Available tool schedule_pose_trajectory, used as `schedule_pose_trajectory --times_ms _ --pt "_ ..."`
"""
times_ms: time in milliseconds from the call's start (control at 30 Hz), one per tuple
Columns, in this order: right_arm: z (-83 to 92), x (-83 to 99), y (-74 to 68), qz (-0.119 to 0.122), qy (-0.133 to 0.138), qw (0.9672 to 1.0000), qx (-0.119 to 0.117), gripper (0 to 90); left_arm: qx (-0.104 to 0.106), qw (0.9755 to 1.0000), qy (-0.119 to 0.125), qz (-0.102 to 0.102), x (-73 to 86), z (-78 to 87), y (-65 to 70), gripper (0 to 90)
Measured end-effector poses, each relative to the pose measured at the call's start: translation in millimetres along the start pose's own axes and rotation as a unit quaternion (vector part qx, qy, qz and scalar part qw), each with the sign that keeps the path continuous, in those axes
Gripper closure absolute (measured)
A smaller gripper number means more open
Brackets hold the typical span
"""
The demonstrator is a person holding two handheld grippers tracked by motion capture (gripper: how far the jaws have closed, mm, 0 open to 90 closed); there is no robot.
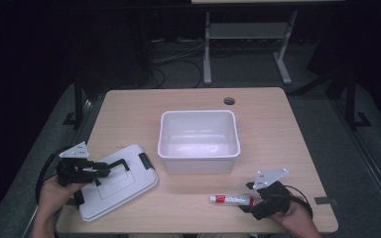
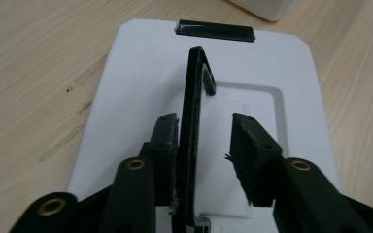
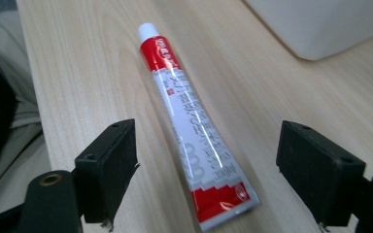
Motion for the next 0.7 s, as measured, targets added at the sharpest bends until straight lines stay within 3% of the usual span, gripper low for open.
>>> schedule_pose_trajectory --times_ms 167,400,700 --pt "-8.2 -8.8 -2.1 0.016 -0.014 0.9997 -0.016 29.9 -0.011 0.9998 0.016 0.008 4.8 -2.4 0.2 55.1" --pt "-16.3 -20.9 -1.0 0.049 -0.031 0.9974 -0.044 42.3 -0.018 0.9994 0.016 0.024 10.3 -4.6 -3.8 47.6" --pt "-28.9 -27.1 -0.2 0.072 -0.048 0.9939 -0.068 53.5 -0.022 0.9995 0.016 0.014 10.5 -5.6 -2.3 43.5"
Point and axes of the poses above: each handheld gripper's, and its own axes: z roughly backward along the jaws, x roughly out of its underside, y roughly to its right, the point moved 5 cm from there along -z, roughly forward along the jaws, and after that the axes turned 9 degrees about z, right-handed, at the moved point
